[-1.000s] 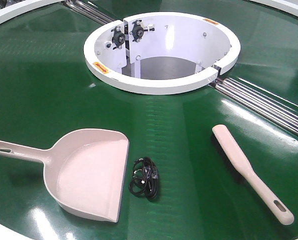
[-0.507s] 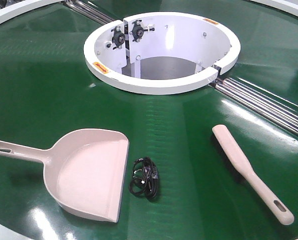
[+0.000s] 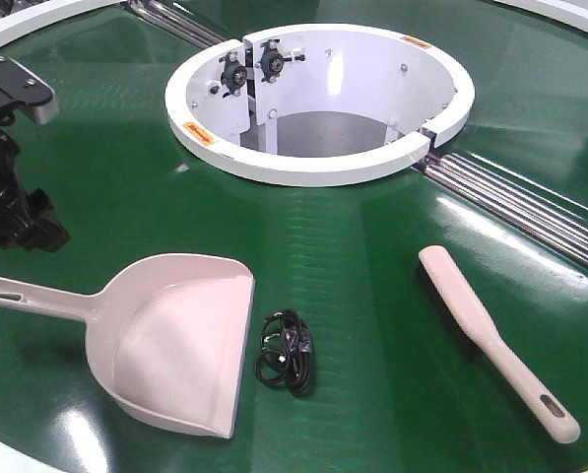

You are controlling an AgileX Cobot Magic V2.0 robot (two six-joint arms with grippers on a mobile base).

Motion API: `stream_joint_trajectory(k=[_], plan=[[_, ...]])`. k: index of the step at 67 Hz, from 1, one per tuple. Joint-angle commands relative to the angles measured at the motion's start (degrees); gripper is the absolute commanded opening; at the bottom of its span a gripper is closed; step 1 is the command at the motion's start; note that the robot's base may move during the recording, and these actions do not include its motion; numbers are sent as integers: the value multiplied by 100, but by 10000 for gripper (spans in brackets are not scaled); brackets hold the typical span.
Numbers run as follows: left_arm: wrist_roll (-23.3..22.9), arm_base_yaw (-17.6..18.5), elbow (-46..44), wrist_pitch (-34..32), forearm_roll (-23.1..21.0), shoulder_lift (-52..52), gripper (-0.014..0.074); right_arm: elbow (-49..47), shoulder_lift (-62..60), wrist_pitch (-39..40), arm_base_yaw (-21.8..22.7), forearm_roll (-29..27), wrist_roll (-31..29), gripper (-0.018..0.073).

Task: Clean and inspect green conveyor with broom and dustpan
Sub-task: 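Lower the left gripper and grasp the pink dustpan handle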

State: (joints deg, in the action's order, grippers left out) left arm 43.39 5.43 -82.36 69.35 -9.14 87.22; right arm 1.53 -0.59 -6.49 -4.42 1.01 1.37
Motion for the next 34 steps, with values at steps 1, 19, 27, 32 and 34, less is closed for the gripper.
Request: stream_joint_trajectory(k=[1, 19, 27, 32, 34], plan=[[853, 25, -225, 6, -178, -88, 489, 127, -104, 432, 11, 36, -17, -10], [2609, 25, -225, 182, 80, -71, 489, 127, -104, 432, 11, 36, -17, -10], [2819, 30, -219, 171, 102, 20, 489, 127, -104, 432, 11, 36, -17, -10], [2933, 119, -215, 165, 129, 82, 489, 127, -104, 432, 11, 36, -17, -10], [2994, 163, -213, 165, 151, 119, 489, 127, -104, 432, 11, 36, -17, -10]])
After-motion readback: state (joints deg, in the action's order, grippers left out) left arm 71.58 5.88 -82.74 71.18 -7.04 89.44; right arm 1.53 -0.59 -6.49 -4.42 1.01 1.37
